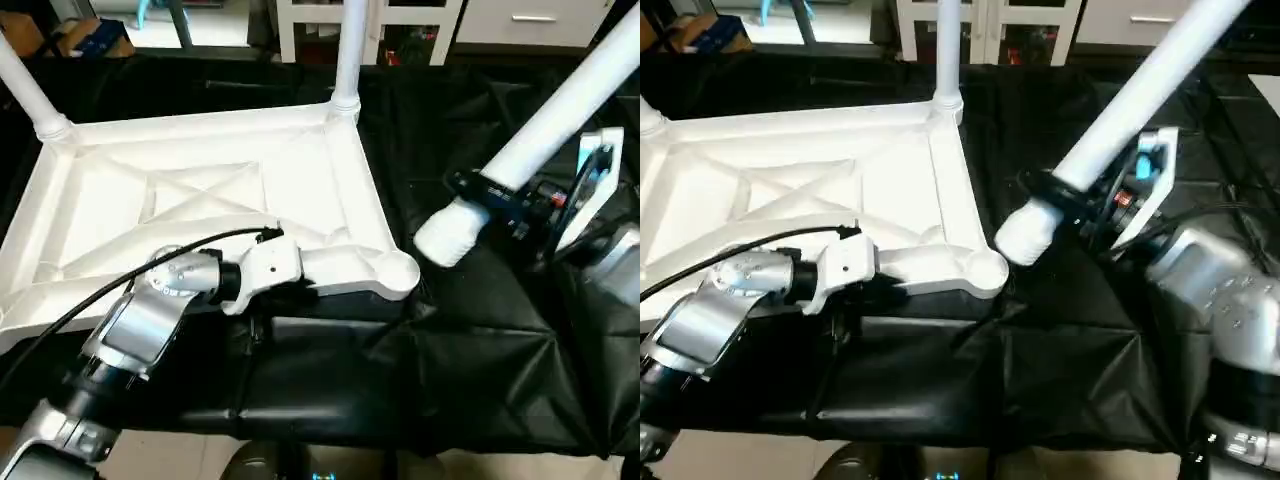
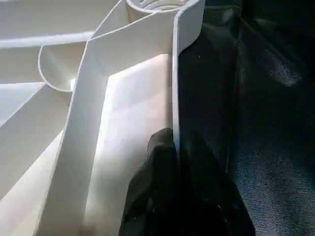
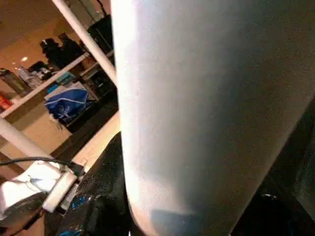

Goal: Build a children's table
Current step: Insert table leg to table base

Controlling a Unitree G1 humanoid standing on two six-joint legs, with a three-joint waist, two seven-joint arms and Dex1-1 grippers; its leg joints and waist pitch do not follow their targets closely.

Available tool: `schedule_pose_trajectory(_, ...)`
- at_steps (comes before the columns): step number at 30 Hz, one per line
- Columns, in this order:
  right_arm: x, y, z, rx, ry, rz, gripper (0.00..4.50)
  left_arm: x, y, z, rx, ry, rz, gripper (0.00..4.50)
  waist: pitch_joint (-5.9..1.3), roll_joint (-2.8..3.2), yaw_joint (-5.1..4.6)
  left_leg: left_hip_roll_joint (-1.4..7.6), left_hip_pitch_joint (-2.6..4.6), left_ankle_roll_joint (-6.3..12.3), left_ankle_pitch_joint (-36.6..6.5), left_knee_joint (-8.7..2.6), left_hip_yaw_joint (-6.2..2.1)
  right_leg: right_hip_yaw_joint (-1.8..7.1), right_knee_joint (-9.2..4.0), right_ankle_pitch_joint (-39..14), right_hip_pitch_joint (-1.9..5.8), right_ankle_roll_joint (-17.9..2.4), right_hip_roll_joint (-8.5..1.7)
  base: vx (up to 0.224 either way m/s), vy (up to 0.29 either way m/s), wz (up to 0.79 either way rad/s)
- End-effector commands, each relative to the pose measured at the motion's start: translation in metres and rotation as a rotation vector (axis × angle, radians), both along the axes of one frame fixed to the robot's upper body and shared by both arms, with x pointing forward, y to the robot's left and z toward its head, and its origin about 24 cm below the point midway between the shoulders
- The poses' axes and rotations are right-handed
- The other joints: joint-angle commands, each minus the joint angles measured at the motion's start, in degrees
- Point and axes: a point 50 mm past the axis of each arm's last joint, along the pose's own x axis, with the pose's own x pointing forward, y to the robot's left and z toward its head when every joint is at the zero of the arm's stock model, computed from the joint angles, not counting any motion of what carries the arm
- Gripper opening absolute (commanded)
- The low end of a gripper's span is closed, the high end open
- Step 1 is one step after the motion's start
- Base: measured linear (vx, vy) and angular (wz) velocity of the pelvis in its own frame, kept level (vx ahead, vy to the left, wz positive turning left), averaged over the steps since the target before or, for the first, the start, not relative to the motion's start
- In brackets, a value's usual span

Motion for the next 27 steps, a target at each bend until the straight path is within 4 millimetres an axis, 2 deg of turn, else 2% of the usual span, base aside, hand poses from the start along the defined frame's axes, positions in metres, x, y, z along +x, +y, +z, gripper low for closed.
schedule_pose_trajectory(1,0.0008,0.0008,0.0042,-0.01,0.002,0.019,1.86,-0.0082,-0.0007,-0.0238,0.051,0.078,0.015,0.08,-4.04,-1.39,-0.09,6.51,3.52,0.77,-9.66,-5.22,-3.65,1.36,-2.95,-8.06,0.66,-9.79,-2.34,0.0,0.0,0.0)
schedule_pose_trajectory(2,0.0025,0.0022,0.0055,-0.016,0.001,0.021,1.86,-0.0066,-0.0023,-0.0225,0.036,0.082,0.03,0.31,-3.99,-1.46,-0.05,6.52,3.68,1.08,-8.85,-5.21,-3.51,1.36,-2.96,-6.96,0.55,-9.86,-2.25,0.0,0.0,0.0)
schedule_pose_trajectory(4,0.0034,0.0026,0.0055,-0.029,-0.004,0.017,1.86,-0.0063,-0.0028,-0.022,0.034,0.083,0.031,0.47,-3.96,-1.51,0.21,6.48,3.74,1.82,-6.96,-5.07,-3.31,1.37,-2.83,-5.04,0.55,-10.25,-2.2,0.0,0.0,0.0)
schedule_pose_trajectory(7,0.0042,0.0032,0.0057,-0.04,-0.006,0.015,1.86,-0.0067,-0.0036,-0.0207,0.033,0.083,0.031,0.73,-3.87,-1.45,0.53,6.54,3.82,1.73,-7.07,-5.16,-3.25,1.33,-2.84,-4.98,0.51,-10.27,-2.11,0.0,0.0,0.0)
schedule_pose_trajectory(9,0.0043,0.0038,0.0061,-0.044,-0.005,0.017,1.86,-0.007,-0.0043,-0.0196,0.039,0.066,0.025,0.73,-3.7,-1.52,0.62,6.59,3.68,1.45,-7.96,-5.32,-3.36,1.36,-2.96,-6.11,0.58,-10.15,-2.24,0.0,0.0,0.0)
schedule_pose_trajectory(10,0.004,0.0041,0.0059,-0.047,-0.005,0.018,1.86,-0.0072,-0.0044,-0.0197,0.044,0.063,0.02,0.73,-3.54,-1.43,0.6,6.65,3.65,0.72,-10.03,-5.53,-3.45,1.44,-3.27,-8.77,0.54,-9.76,-2.35,0.0,0.0,0.0)
schedule_pose_trajectory(13,0.0037,0.0041,0.0053,-0.055,-0.006,0.016,1.86,-0.0076,-0.0049,-0.02,0.047,0.068,0.015,0.73,-3.4,-1.34,0.59,6.69,3.68,-0.54,-11.93,-5.76,-3.63,1.49,-3.5,-11.29,0.45,-9.14,-2.45,0.0,0.0,0.0)
schedule_pose_trajectory(14,0.0036,0.0039,0.005,-0.056,-0.006,0.014,1.86,-0.0079,-0.0051,-0.0202,0.049,0.07,0.013,0.73,-3.41,-1.2,0.59,6.71,3.73,-1.05,-12.36,-5.87,-3.66,1.49,-3.54,-11.52,0.36,-8.85,-2.36,0.0,0.0,0.0)
schedule_pose_trajectory(16,0.0036,0.0033,0.0048,-0.062,-0.009,0.01,1.86,-0.0078,-0.0046,-0.0209,0.059,0.07,0.011,0.73,-3.47,-1.3,0.56,6.69,3.89,-1.86,-12.53,-5.99,-3.58,1.45,-3.51,-10.51,0.24,-8.66,-2.2,0.0,0.0,0.0)
schedule_pose_trajectory(17,0.0039,0.003,0.0046,-0.065,-0.01,0.008,1.86,-0.0079,-0.0042,-0.0213,0.065,0.073,0.008,0.73,-3.46,-1.3,0.56,6.69,3.93,-1.92,-12.32,-6.0,-3.56,1.45,-3.47,-10.04,0.21,-8.69,-2.18,0.0,0.0,0.0)
schedule_pose_trajectory(18,0.0039,0.0028,0.0046,-0.066,-0.011,0.006,1.86,-0.0082,-0.0036,-0.0218,0.074,0.077,0.004,0.73,-3.43,-0.95,0.68,6.67,3.88,-2.0,-12.02,-5.99,-3.61,1.49,-3.43,-9.31,0.24,-8.74,-2.28,0.0,0.0,0.0)
schedule_pose_trajectory(19,0.0039,0.0027,0.0045,-0.066,-0.011,0.006,1.86,-0.0082,-0.0034,-0.022,0.076,0.077,0.003,0.73,-3.49,-1.11,0.57,6.59,3.84,-1.87,-11.86,-5.96,-3.5,1.47,-3.45,-8.78,0.3,-8.81,-2.21,0.0,0.0,0.0)
schedule_pose_trajectory(21,0.0038,0.0026,0.0047,-0.068,-0.014,0.004,1.86,-0.008,-0.0024,-0.0224,0.085,0.081,0.005,0.46,-3.48,-1.16,0.66,6.61,3.78,-1.42,-11.49,-5.89,-3.46,1.54,-3.47,-7.79,0.39,-9.06,-2.37,0.0,0.0,0.0)
schedule_pose_trajectory(23,0.004,0.0028,0.0053,-0.068,-0.017,0.002,1.86,-0.0071,-0.0018,-0.0219,0.09,0.083,0.011,0.38,-3.49,-1.07,0.8,6.61,3.76,-0.78,-10.98,-5.83,-3.38,1.56,-3.48,-6.88,0.47,-9.46,-2.41,0.0,0.0,0.0)
schedule_pose_trajectory(27,0.0047,0.003,0.0059,-0.067,-0.019,0.0,1.86,-0.0059,-0.0016,-0.0212,0.093,0.087,0.014,0.03,-3.39,-1.12,0.89,6.71,3.64,-0.31,-11.09,-5.93,-3.42,1.55,-3.59,-7.93,0.53,-9.76,-2.44,0.0,0.0,0.0)
